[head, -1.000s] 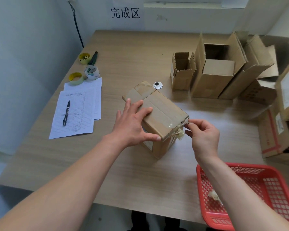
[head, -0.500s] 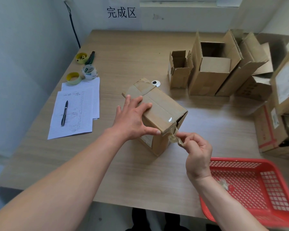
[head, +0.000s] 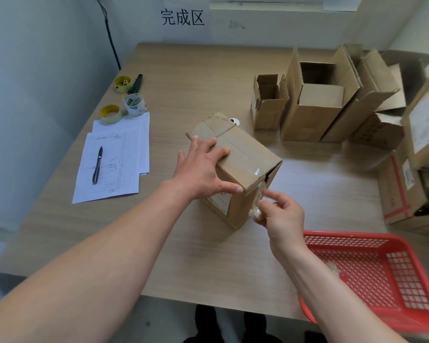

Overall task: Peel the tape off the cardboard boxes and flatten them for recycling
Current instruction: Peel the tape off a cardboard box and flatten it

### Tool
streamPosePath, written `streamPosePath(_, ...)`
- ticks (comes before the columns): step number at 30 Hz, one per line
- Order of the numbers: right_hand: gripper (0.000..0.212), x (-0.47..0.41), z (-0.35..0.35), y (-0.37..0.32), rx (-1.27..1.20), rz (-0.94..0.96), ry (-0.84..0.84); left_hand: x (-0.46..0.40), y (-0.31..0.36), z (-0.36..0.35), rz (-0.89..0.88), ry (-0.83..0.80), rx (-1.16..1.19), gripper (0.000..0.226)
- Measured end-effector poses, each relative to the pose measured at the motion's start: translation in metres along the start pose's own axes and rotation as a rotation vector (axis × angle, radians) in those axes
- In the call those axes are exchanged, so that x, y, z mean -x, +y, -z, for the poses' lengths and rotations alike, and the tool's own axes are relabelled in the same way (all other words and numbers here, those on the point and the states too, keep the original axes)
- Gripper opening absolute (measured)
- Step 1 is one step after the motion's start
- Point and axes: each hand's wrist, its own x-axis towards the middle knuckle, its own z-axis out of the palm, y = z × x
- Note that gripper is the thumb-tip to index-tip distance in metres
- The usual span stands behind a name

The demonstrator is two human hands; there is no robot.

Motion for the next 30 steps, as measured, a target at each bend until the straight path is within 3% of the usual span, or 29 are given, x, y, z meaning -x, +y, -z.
streamPosePath(2, 0.010, 0.007, 0.000, 0.002, -0.031, -0.049, 0.003, -0.001, 0.000, 0.000, -0.007, 0.004, -0.001, 0.107)
streamPosePath(7, 0.023, -0.002, 0.000, -0.012, -0.252, -0.144, 0.106, 0.002, -0.004, -0.004, -0.011, 0.011, 0.009, 0.109)
streamPosePath(18, 0.019, -0.028, -0.001, -0.031, -0.164, -0.123, 0.077, 0.006, -0.005, -0.006, -0.009, 0.017, 0.014, 0.108)
streamPosePath(23, 0.021, -0.034, 0.006, -0.036, -0.318, -0.176, 0.122, 0.007, -0.004, -0.007, -0.004, 0.015, 0.007, 0.108)
streamPosePath(27, 0.008, -0.038, 0.008, -0.040, -0.293, -0.201, 0.085, 0.007, -0.004, -0.007, -0.004, 0.015, -0.002, 0.108)
streamPosePath(30, 0.022, -0.039, 0.008, -0.037, -0.243, -0.204, 0.050, 0.007, -0.005, -0.007, -0.003, 0.019, -0.009, 0.109)
